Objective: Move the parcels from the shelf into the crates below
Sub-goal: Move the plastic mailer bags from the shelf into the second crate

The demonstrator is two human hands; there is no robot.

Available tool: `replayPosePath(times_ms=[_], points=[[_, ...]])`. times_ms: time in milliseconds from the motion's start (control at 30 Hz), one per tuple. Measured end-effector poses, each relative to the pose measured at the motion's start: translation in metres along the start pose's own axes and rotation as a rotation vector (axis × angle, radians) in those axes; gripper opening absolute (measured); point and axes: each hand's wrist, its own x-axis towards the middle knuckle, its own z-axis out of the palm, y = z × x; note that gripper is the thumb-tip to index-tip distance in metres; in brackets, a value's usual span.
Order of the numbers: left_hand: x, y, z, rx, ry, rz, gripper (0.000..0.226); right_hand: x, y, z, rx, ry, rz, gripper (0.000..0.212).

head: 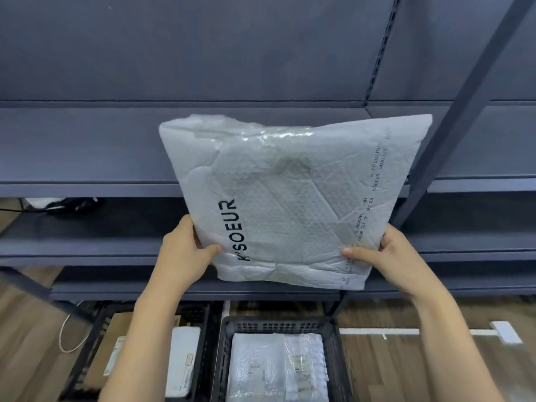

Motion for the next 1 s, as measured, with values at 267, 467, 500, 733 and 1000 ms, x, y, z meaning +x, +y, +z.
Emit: replayPosePath(times_ms=[267,467,500,733,1000], points=[[-0.006,-0.008,0.007,-0.105,0.077,0.017,0.138,-0.005,-0.015,-0.013,-0.338,-0.076,-0.044,0.043],[-0.017,-0.019,0.001,0.166,-0.005,-0.131,0.131,-0.008,-0.018,0.004,-0.453,-0.119,-0.078,0.021],[-0.018,-0.020,-0.001,0.203,-0.007,-0.134,0.125,-0.008,-0.019,0.007,-0.486,-0.125,-0.087,0.023],[-0.031,0.010,-0.008,0.184,-0.127,0.181,0.064,-0.005,-0.022,0.029,-0.898,-0.162,-0.116,0.023],[-0.035,0.016,-0.020,0.235,0.018,0.221,0.075,-0.009,-0.028,0.046,-1.033,-0.182,-0.163,0.018]])
